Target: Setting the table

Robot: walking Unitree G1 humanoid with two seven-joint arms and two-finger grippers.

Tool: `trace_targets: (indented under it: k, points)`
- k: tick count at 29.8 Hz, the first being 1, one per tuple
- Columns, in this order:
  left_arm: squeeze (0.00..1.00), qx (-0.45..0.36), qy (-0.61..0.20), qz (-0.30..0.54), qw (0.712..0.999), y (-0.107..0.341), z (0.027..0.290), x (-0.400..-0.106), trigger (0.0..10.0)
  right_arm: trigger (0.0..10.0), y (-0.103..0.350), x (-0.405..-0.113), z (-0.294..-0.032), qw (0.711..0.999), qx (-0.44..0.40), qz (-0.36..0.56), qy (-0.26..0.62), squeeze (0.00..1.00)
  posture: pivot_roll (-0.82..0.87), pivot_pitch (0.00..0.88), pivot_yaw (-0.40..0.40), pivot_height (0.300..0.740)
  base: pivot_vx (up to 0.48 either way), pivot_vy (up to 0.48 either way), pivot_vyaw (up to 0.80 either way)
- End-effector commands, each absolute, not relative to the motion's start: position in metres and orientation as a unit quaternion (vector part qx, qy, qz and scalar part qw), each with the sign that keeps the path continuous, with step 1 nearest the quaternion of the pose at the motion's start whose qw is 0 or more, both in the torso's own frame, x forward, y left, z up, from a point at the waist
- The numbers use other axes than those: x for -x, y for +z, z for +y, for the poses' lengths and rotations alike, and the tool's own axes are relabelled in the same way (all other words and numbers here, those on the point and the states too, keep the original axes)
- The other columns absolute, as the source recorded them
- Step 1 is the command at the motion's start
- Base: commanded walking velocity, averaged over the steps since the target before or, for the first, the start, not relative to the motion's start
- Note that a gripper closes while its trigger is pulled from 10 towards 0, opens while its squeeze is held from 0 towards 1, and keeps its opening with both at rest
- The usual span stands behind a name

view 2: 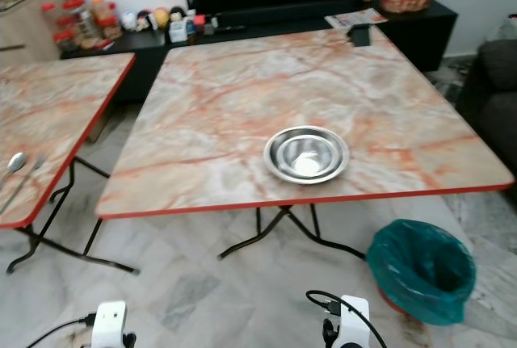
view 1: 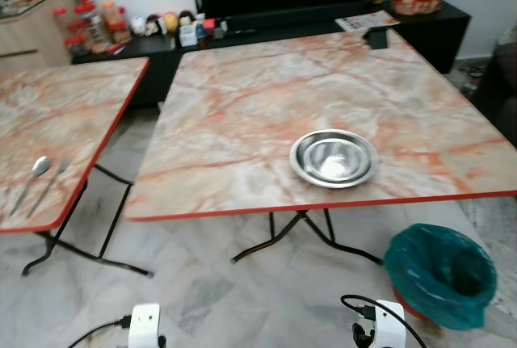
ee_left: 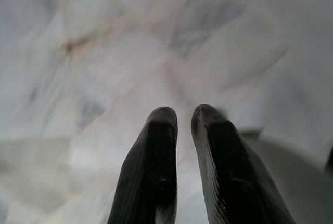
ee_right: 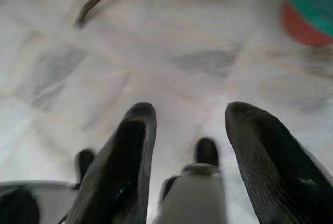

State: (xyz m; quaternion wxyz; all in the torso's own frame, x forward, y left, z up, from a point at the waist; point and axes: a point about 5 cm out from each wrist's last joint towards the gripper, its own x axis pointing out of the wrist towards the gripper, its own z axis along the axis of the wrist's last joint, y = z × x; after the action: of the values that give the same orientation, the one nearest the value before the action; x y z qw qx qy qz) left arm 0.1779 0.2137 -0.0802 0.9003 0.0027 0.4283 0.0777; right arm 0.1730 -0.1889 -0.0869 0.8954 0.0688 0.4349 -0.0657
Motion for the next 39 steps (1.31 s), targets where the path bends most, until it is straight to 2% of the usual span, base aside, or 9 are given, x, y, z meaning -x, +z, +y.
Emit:
trace_targets:
  k: [1, 39]
  points:
    - [0.00, 0.001, 0.086, 0.435, 0.896, -0.0818, 0.2164, -0.1741, 10.0, 10.0, -0.0873, -0.1719, -0.1880, 0.896, -0.075, 0.433, -0.071, 0.00, 0.02, 0.054, 0.076, 0.740, 0.000, 0.412, 0.00]
    - [0.00, 0.004, 0.096, 0.440, 0.893, -0.0829, 0.2181, -0.1715, 10.0, 10.0, -0.0842, -0.1791, -0.1853, 0.901, -0.076, 0.423, -0.065, 0.00, 0.04, 0.039, 0.071, 0.740, 0.000, 0.414, 0.00]
